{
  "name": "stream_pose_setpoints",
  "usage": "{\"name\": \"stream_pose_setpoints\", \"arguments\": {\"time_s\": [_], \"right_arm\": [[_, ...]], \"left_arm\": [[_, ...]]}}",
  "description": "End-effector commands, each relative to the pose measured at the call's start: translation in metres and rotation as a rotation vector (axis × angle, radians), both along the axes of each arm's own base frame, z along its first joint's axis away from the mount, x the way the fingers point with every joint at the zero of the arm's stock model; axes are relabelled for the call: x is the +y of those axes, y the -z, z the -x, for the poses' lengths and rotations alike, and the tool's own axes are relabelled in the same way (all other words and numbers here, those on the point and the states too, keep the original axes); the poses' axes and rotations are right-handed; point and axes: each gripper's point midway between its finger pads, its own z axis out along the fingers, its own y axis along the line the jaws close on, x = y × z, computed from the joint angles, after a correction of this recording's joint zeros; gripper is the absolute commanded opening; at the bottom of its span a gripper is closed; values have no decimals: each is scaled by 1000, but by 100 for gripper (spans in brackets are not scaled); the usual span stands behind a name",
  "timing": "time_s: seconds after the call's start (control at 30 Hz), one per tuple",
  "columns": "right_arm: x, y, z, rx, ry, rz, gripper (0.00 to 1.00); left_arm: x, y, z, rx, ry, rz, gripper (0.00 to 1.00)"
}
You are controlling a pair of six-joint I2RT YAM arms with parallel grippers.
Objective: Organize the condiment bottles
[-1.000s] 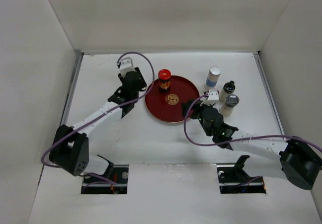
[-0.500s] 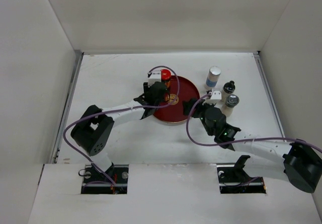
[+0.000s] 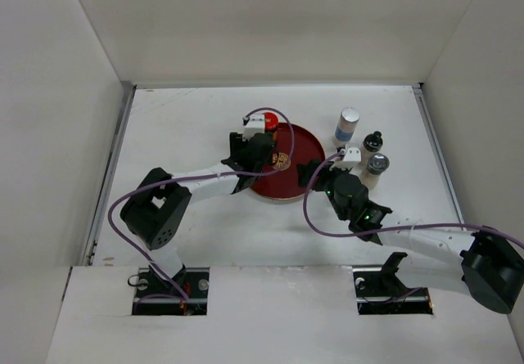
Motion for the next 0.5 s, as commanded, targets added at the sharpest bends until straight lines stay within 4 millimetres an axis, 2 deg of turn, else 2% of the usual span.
{"name": "stream_pose_setpoints", "arguments": {"time_s": [0.0, 0.1, 0.17, 0.2, 0.33, 0.37, 0.4, 0.47], "right_arm": [[-4, -23, -5, -54, 28, -72, 93], [-6, -24, -5, -56, 32, -73, 91], [-6, -23, -4, -54, 32, -71, 84], [-6, -24, -4, -55, 32, -75, 78], [-11, -32, -1, -60, 45, -76, 37], [-15, -33, -1, -59, 62, -71, 29], [-21, -35, -1, -56, 84, -60, 26], [-31, -32, 0, -39, 127, -32, 26]], "left_arm": [[-3, -24, -6, -71, -11, 38, 71], [-4, -33, -5, -87, -8, 54, 77], [-5, -42, -4, -102, 0, 73, 82], [-6, -49, -3, -112, 6, 86, 83], [-7, -93, 3, -190, 45, 163, 88], [-6, -106, 5, -220, 51, 194, 89], [-4, -119, 7, -252, 58, 222, 90], [1, -138, 13, -307, 68, 279, 90]]}}
